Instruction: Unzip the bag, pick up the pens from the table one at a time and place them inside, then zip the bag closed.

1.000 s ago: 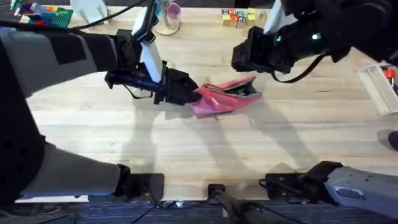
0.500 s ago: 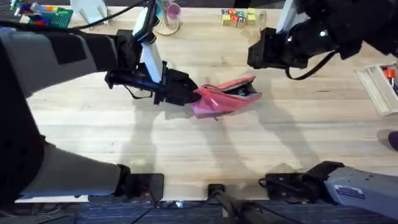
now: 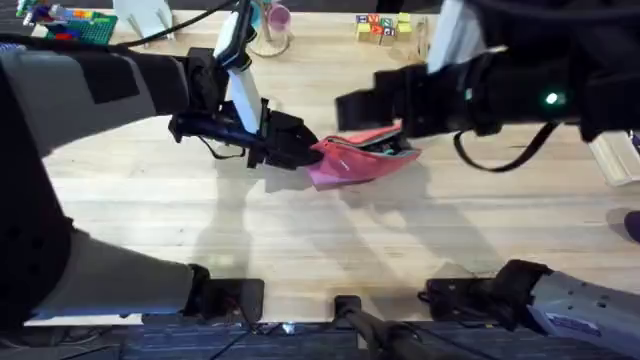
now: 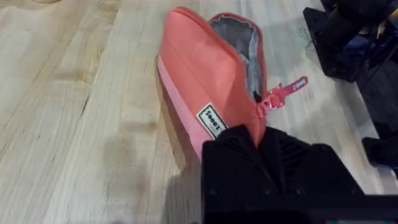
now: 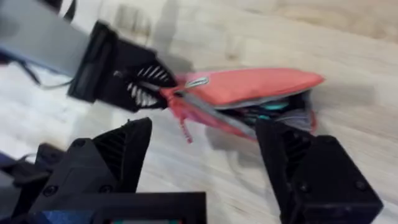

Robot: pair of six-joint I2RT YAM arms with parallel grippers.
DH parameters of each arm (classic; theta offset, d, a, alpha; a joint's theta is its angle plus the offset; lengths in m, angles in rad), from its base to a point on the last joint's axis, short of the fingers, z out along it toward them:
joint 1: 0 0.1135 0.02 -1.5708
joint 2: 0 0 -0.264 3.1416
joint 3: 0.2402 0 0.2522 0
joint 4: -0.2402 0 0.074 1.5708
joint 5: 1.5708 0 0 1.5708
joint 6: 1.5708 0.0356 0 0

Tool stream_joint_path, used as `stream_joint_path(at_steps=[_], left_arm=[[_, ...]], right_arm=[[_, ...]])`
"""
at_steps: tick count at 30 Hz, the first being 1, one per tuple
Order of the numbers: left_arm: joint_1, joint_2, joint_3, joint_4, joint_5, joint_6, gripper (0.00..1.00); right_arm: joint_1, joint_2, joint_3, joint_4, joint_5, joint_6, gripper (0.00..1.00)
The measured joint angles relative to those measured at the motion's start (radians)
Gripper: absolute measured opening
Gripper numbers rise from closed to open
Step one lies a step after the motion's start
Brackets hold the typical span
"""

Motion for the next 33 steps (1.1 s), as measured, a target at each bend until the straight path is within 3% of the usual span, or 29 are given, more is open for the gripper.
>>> stream_joint_path(at_steps=[2, 5, 8, 9, 12, 13, 19, 22, 25, 33], left_arm=[[0.0, 0.0, 0.0, 0.0, 0.0, 0.0, 0.053], [0.0, 0.0, 0.0, -0.001, 0.005, -0.003, 0.289], [0.0, 0.0, 0.0, 0.001, 0.021, -0.003, 0.395], [0.0, 0.0, 0.0, 0.001, 0.023, -0.002, 0.475], [0.0, 0.0, 0.0, -0.002, 0.022, -0.004, 0.925], [0.0, 0.0, 0.0, -0.006, 0.019, -0.005, 0.97], [0.004, 0.0, 0.0, -0.027, -0.019, -0.006, 0.995], [0.029, 0.0, 0.0, -0.049, -0.042, -0.006, 0.995], [0.076, 0.0, 0.0, -0.058, -0.067, -0.006, 0.995], [0.257, 0.0, 0.0, -0.06, -0.086, -0.006, 0.995]], right_arm=[[0.037, 0.001, 0.0, 0.0, 0.0, -0.001, 0.995], [0.067, 0.001, 0.0, 0.0, 0.0, -0.001, 0.995], [0.069, 0.001, 0.0, 0.001, 0.0, 0.0, 0.996], [0.069, 0.001, 0.0, 0.001, 0.001, 0.0, 0.996], [0.069, 0.0, 0.0, 0.002, 0.002, 0.0, 0.996], [0.069, 0.001, 0.0, 0.001, 0.002, 0.0, 0.996], [0.069, 0.001, 0.0, 0.002, -0.01, 0.0, 0.996], [0.071, 0.001, 0.0, 0.002, -0.035, 0.0, 0.996], [0.081, 0.001, 0.0, 0.002, -0.051, -0.001, 0.996], [0.124, 0.057, 0.001, 0.017, -0.058, -0.005, 0.996]])
